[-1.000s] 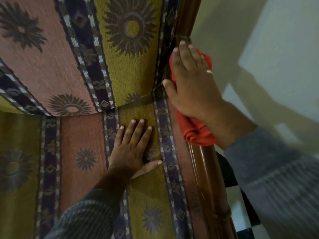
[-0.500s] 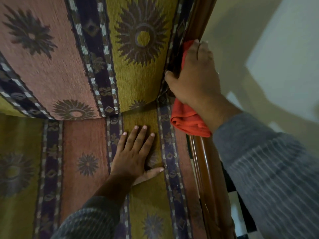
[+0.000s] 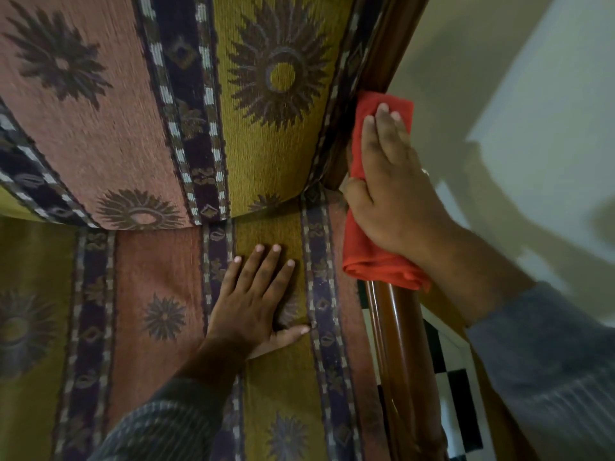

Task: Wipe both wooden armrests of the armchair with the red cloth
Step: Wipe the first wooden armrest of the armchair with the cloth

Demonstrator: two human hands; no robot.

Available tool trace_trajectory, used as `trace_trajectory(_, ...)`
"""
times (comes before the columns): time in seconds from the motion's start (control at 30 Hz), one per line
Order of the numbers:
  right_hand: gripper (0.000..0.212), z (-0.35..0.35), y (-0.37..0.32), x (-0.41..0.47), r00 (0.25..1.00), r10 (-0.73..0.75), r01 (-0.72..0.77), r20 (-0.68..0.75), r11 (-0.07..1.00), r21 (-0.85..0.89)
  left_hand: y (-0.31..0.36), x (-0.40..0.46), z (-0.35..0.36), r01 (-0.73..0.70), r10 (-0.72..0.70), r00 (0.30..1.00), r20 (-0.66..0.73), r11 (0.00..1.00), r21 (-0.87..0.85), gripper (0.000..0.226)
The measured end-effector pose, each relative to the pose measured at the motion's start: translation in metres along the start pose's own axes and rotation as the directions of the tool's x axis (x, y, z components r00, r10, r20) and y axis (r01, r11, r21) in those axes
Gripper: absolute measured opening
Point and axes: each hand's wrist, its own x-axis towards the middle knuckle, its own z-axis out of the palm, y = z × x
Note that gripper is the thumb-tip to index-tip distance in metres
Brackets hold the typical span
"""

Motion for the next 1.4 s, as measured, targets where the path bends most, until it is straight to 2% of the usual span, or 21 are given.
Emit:
trace_trajectory(0.17, 0.083, -0.003, -0.009, 0.032, 0.996, 0.073, -0.075, -0.045, 0.996, -0.041, 0.002, 0.001, -0.002, 0.003, -0.003, 1.000, 0.020, 1.000, 0.016, 0.109)
trace_trajectory(0.27, 0.083, -0.001, -0.008, 0.018, 0.997, 0.056, -0.058, -0.061, 0.998, -0.027, 0.003, 0.001, -0.002, -0.003, 0.003, 1.000, 0.012, 1.000, 0.027, 0.109)
trace_trajectory(0.43, 0.082, 0.007, -0.007, -0.012, 0.999, 0.001, -0.005, -0.037, 0.995, -0.100, 0.002, 0.000, 0.000, -0.004, 0.004, 1.000, -0.003, 0.999, 0.035, 0.109)
trace_trajectory(0.63, 0.076, 0.012, -0.013, 0.010, 0.993, 0.028, -0.053, -0.113, 0.973, -0.223, 0.005, 0.001, -0.004, 0.013, -0.014, 0.999, 0.031, 0.998, 0.053, 0.109)
trace_trajectory(0.8, 0.073, 0.017, -0.016, -0.009, 0.988, 0.068, -0.088, -0.138, 0.986, -0.144, 0.007, 0.001, -0.008, 0.028, -0.031, 0.998, 0.056, 0.998, 0.059, 0.110)
trace_trajectory(1.0, 0.074, 0.023, -0.019, -0.074, 0.997, 0.033, -0.041, -0.074, 0.993, -0.114, 0.007, 0.000, -0.008, 0.028, -0.030, 0.998, 0.048, 0.999, 0.041, 0.110)
trace_trajectory(1.13, 0.080, 0.016, -0.012, -0.028, 0.997, 0.021, -0.031, -0.071, 0.988, -0.150, 0.007, -0.001, -0.004, 0.024, -0.025, 0.999, 0.020, 0.999, 0.041, 0.110)
trace_trajectory(1.27, 0.087, 0.004, -0.007, 0.022, 0.997, 0.044, -0.050, -0.070, 0.995, -0.091, 0.007, -0.002, -0.005, 0.016, -0.018, 1.000, 0.023, 0.998, 0.062, 0.109)
trace_trajectory(1.4, 0.090, 0.003, -0.011, 0.022, 0.993, 0.080, -0.082, -0.089, 0.996, -0.017, 0.008, -0.001, -0.008, 0.021, -0.023, 0.999, 0.025, 0.997, 0.075, 0.108)
